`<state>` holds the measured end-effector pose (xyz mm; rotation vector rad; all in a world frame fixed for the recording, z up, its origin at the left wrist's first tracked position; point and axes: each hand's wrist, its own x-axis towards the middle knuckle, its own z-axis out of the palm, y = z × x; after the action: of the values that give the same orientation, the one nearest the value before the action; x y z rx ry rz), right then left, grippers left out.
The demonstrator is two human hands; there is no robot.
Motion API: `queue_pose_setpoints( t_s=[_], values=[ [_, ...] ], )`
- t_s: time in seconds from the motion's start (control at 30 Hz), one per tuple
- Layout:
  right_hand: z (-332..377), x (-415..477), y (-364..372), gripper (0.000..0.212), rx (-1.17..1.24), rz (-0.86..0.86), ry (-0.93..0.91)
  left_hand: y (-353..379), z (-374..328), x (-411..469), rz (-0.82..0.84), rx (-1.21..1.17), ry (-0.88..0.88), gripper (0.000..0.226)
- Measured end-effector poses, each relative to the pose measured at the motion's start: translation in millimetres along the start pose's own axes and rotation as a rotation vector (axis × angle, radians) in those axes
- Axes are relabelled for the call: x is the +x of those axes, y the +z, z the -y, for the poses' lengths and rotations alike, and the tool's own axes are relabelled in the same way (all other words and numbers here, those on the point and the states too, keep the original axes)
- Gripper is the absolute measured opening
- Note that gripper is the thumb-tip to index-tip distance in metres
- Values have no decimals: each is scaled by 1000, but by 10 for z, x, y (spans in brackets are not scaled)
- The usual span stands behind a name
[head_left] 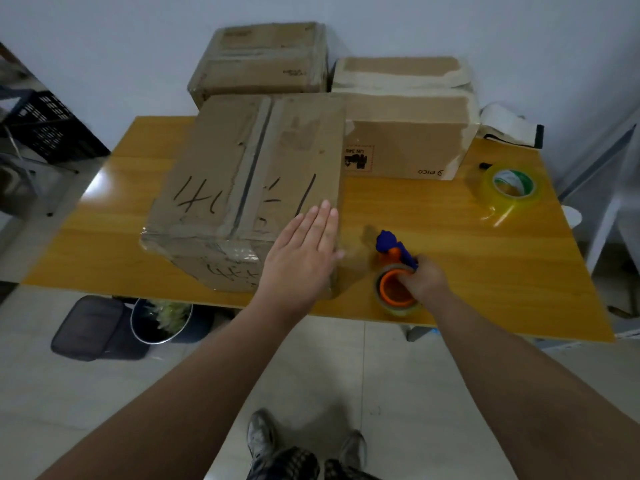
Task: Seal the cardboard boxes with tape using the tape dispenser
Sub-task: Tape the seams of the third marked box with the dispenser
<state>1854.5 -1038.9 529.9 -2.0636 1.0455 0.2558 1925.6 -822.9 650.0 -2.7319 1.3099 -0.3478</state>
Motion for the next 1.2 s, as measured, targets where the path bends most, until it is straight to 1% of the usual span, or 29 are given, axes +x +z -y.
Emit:
queue_pose_setpoints(
  t_s=[0.03,0.07,0.1,0.13,0.17,0.2,0.23,0.27,0.3,0.33,0.37,0.4,0.43,0.5,0.57,0.63,0.77,0.93,1.0,1.07,1.1,1.13,1.17,1.2],
  values=[
    [3,-1,-5,40,-65,-2,-5,-5,-3,-2,-3,6,-2,57],
    [14,-10,-21,48,-134,-38,-29,-9,-4,-1,1,11,2,59],
    [49,-50,-46,54,-161,-120,-84,-9,-6,-1,11,10,8,60],
    [100,-127,-71,54,-109,-233,-183,-8,-10,4,22,6,9,61],
    [181,-239,-85,46,26,-335,-289,-8,-17,10,28,0,5,62],
    [278,-364,-91,35,231,-382,-346,-9,-25,15,30,-5,-1,62],
    [402,-511,-88,24,460,-342,-337,-9,-31,19,32,-9,-6,63],
    [530,-654,-66,18,688,-219,-272,-6,-34,17,35,-16,-9,64],
    [641,-777,-37,21,871,-58,-171,-3,-33,11,34,-24,-10,65],
    [723,-873,-6,27,984,93,-71,5,-28,8,32,-28,-8,66],
    [782,-950,24,31,1041,194,-17,12,-26,7,34,-27,-4,65],
    [823,-996,60,31,1100,235,0,13,-19,9,41,-22,1,65],
    [846,-1027,86,30,1169,222,6,13,-11,16,46,-17,7,65],
    [886,-1049,105,32,1274,117,14,-7,27,23,52,-4,36,67],
    [927,-1061,96,33,1287,35,27,-54,114,-7,48,-17,95,70],
    [963,-1091,112,30,1277,4,63,-112,254,-72,41,-26,117,76],
    [1027,-1170,189,26,1288,-3,150,-158,564,-253,88,15,19,76],
    [1209,-1265,373,24,1349,19,184,-159,753,-376,135,46,21,69],
    [1250,-1314,414,26,1266,-47,157,-169,773,-395,138,44,30,69],
    [1238,-1343,404,31,1011,-195,65,-180,799,-393,137,30,46,68],
    [1235,-1351,384,32,931,-256,-2,-188,815,-386,137,23,56,67],
    [1244,-1369,373,32,911,-277,-61,-192,833,-376,137,16,68,67],
    [1253,-1401,372,31,963,-248,-110,-193,842,-363,138,10,74,66],
    [1275,-1453,389,31,1056,-179,-123,-191,848,-357,138,1,77,66]
  ],
)
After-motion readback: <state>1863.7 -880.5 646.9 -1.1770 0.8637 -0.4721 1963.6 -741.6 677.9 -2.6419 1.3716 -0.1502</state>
